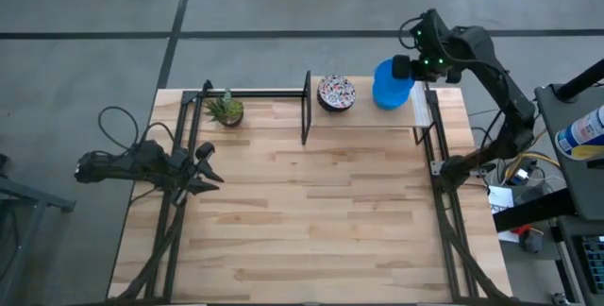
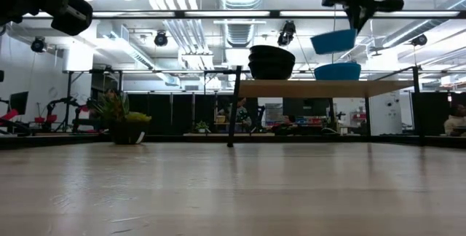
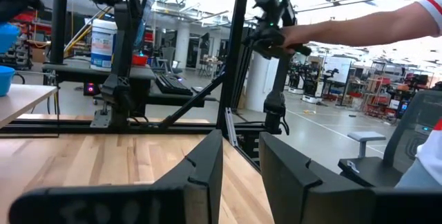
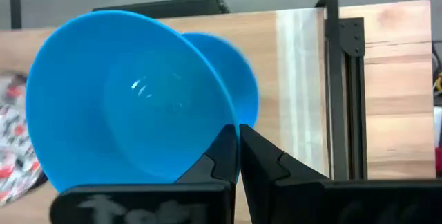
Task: Pick & Place Mini bowls
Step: Stack the blue bowl on the top of the blue bowl on the shelf
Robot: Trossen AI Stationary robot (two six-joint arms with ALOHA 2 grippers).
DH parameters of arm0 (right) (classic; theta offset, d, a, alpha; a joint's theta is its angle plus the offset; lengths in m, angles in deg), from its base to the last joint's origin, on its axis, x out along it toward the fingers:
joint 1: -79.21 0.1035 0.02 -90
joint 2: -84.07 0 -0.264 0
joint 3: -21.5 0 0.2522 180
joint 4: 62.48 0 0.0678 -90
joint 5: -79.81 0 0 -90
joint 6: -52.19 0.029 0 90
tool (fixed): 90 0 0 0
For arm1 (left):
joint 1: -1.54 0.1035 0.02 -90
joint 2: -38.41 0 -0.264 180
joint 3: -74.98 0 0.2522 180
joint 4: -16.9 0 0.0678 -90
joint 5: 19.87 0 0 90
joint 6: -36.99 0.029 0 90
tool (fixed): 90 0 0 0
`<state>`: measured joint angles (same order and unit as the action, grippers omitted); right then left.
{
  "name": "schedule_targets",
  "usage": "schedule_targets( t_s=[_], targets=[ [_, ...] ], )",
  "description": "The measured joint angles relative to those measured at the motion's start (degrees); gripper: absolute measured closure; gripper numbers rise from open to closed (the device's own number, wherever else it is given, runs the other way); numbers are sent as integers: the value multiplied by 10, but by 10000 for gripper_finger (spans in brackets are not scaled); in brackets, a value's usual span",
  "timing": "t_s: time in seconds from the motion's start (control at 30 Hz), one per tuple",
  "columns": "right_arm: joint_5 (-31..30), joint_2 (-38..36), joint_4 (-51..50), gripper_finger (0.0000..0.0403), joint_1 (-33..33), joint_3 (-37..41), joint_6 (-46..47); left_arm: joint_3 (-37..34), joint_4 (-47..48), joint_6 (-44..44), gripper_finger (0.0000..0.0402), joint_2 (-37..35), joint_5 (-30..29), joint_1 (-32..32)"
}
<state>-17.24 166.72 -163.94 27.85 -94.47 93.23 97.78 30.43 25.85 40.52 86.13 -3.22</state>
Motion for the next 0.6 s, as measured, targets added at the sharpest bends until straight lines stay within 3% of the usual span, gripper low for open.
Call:
schedule_targets(
  t_s=[0.33,0.6],
  targets=[
    [33,0,79,394,-38,85,-23,0,0,0,312,0,0,0],
    [42,1,88,394,-52,130,-40,0,0,0,312,0,0,0]
  ],
)
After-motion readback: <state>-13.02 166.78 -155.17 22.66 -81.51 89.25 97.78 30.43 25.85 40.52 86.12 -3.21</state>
